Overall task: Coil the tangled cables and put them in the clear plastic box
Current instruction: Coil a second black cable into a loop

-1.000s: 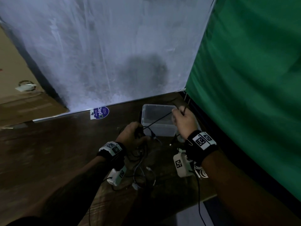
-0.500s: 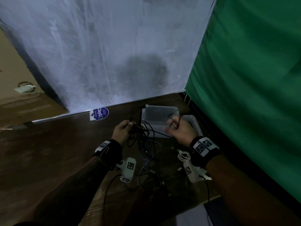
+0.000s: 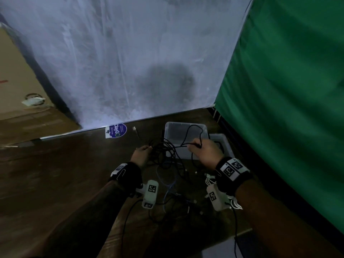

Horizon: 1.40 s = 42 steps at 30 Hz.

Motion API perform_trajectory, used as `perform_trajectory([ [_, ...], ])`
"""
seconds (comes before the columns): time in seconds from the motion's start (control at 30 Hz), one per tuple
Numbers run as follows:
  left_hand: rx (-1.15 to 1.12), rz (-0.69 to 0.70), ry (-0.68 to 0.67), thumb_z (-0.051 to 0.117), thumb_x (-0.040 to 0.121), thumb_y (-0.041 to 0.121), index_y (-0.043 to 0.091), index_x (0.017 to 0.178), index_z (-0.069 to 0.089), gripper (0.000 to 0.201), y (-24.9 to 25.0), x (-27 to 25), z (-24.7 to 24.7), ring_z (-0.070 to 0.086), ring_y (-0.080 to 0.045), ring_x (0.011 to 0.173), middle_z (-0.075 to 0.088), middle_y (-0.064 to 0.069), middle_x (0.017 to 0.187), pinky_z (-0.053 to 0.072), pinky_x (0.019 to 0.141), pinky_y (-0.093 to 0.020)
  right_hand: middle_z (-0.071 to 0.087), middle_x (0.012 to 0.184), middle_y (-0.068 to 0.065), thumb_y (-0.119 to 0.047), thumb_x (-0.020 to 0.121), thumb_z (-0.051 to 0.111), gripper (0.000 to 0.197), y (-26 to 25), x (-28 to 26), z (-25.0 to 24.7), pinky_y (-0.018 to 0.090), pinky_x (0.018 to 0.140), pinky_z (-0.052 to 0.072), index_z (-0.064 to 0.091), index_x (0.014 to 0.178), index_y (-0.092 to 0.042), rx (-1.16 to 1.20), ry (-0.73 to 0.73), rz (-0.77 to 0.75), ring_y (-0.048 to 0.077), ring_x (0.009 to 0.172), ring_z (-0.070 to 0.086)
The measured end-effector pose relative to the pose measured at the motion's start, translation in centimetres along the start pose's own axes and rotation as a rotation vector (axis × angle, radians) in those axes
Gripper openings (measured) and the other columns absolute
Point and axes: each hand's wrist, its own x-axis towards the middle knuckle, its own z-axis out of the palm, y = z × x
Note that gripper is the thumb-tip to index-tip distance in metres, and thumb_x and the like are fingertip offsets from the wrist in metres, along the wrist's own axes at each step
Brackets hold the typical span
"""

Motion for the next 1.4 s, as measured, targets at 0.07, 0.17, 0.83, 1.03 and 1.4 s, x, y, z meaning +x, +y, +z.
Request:
perform_trajectory([
  [0.07, -0.046, -0.018, -0.068, 0.065, 0.089, 0.034, 0.015, 0.088, 0.067, 0.02, 0.2, -0.2, 0.1, 0.066, -0.03, 0.086, 0.068, -0.012, 0.096, 0.054, 0.075, -0.038, 0.06, 0.075, -0.001, -0.025, 0.097, 0.057, 0.018, -0.6, -0.1, 0.2, 0.018, 0.058, 0.038, 0.063, 0.088, -0.011, 0.002, -0.014, -0.009, 0.007, 0.07, 0.055],
  [0.17, -0.074, -0.022, -0.238, 0.08, 0.071, 0.044, 0.023, 0.106, 0.069, 0.042, 0.6, -1.2, 0.8, 0.068, -0.022, 0.098, 0.072, -0.005, 0.105, 0.053, 0.087, -0.039, 0.064, 0.085, -0.002, -0.02, 0.097, 0.057, 0.007, -1.3, -0.2, 1.2, 0.019, 0.064, 0.041, 0.062, 0.092, -0.019, -0.035, -0.086, -0.055, 0.01, 0.078, 0.059],
  [0.83, 0.7, 0.33, 0.067, 0.044, 0.086, -0.007, 0.017, 0.089, 0.061, 0.03, -0.5, -0.1, -5.1, 0.059, -0.017, 0.058, 0.064, -0.002, 0.081, 0.047, 0.049, -0.019, 0.05, 0.048, -0.014, -0.021, 0.095, 0.057, 0.038, -0.7, -0.8, -0.5, 0.025, 0.055, 0.036, 0.046, 0.059, -0.024, 0.207, 0.255, 0.061, 0.004, 0.054, 0.048],
  [1.03, 0.893, 0.105, 0.179, 0.051, 0.087, 0.001, 0.009, 0.105, 0.067, 0.025, -4.3, 1.2, -9.7, 0.062, -0.032, 0.101, 0.066, -0.014, 0.105, 0.049, 0.088, -0.036, 0.046, 0.058, -0.009, -0.022, 0.094, 0.053, 0.036, -0.6, 0.1, -3.2, 0.029, 0.063, 0.041, 0.049, 0.059, -0.028, 0.491, 0.673, 0.037, 0.01, 0.057, 0.048],
  [1.4, 0.616, 0.58, -0.148, 0.064, 0.084, 0.022, 0.015, 0.129, 0.053, 0.047, 0.6, -1.0, -0.1, 0.056, -0.016, 0.109, 0.053, -0.003, 0.124, 0.048, 0.091, -0.028, 0.046, 0.058, 0.006, -0.012, 0.1, 0.05, 0.025, -2.6, 0.0, -1.0, 0.023, 0.054, 0.042, 0.056, 0.076, -0.014, 0.533, 0.199, -0.082, 0.01, 0.049, 0.047],
])
